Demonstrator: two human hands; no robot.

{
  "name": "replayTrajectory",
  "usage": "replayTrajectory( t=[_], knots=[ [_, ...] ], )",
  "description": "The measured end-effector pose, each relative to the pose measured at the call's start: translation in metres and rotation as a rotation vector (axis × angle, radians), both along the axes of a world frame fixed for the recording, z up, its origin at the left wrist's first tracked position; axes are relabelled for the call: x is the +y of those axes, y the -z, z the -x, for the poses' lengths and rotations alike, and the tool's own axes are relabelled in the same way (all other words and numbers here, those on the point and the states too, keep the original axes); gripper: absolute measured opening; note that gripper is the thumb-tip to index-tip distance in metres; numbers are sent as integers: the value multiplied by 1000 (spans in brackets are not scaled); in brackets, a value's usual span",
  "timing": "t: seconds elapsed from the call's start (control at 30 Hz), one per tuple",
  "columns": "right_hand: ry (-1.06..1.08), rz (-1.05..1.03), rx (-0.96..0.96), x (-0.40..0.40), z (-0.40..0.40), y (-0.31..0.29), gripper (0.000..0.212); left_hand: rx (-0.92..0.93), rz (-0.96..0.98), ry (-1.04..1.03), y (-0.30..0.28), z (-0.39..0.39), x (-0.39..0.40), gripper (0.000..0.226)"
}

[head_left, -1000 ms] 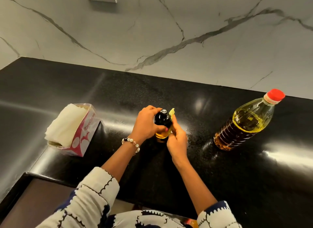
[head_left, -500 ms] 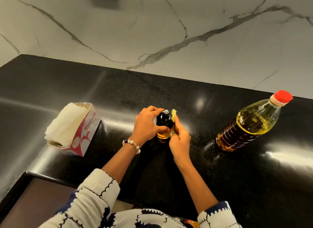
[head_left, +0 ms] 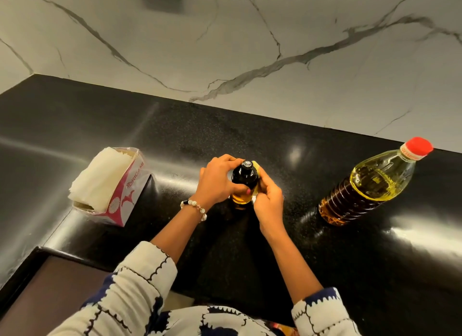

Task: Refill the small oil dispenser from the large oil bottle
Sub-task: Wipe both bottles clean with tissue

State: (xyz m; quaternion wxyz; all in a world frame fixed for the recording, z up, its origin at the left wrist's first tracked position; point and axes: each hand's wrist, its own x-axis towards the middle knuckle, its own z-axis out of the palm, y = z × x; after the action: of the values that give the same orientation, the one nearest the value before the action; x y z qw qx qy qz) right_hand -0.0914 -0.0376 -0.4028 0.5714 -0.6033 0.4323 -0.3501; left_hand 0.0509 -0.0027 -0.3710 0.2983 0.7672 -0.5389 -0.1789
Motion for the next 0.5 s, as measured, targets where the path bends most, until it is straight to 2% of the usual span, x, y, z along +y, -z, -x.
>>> replayTrajectory(
  t=[0.13,0.27,0.43,0.5],
  knots=[
    [-57,-177,-84,-8,-1,14,70,-13,-7,-7,2,1,1,76],
    [-12,-274,-67,10,1,28,73,24,20,-11,3,2,2,74],
    [46,-220,-78,27,-5,18,64,89,59,-1,1,5,2,72],
    [50,-146,-37,25,-8,15,70,84,63,1,0,6,3,71]
  ],
)
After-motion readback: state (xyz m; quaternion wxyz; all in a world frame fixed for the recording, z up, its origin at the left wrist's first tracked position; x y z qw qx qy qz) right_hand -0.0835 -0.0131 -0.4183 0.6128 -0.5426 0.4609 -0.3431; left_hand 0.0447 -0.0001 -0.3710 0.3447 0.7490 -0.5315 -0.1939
